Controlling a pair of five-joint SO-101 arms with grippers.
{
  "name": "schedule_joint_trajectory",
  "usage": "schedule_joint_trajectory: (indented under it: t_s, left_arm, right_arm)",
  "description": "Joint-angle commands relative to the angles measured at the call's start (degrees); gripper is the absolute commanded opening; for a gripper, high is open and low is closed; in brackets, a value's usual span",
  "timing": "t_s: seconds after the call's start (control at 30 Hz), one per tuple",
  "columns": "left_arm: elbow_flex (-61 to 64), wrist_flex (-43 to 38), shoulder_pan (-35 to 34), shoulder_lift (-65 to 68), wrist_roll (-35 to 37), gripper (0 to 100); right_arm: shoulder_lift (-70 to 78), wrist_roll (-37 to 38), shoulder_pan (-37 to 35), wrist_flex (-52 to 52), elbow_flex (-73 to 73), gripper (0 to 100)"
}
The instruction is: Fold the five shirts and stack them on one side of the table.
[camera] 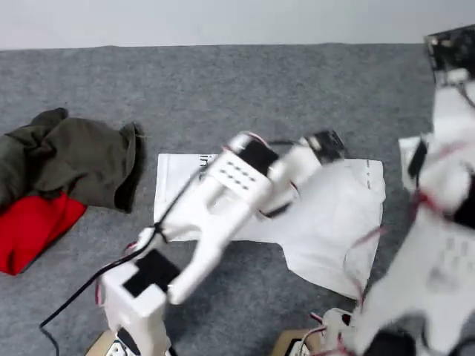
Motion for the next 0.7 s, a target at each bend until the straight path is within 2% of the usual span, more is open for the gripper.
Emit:
schedule_joint_trajectory:
  t_s: [0.0,0.33,0.43,0.67]
  left_arm:
    - [-3.74,-0.70,4.75,2.90,0.35,8]
    - [-12.88,2.29,16.53,14.86,0.18,19]
    - [-16.04,2.29,18.02,17.49,0.09,21]
    - [-22.46,6.59,18.55,25.14,-5.89,21]
  right_arm:
    - [-9.36,-2.81,0.48,2.51,-2.46,1.0]
    - [-18.68,-3.96,0.66,2.51,1.93,1.0]
    - [-20.97,-4.04,0.66,2.42,5.10,1.0]
    - [-23.16,-4.04,0.66,2.42,9.58,1.0]
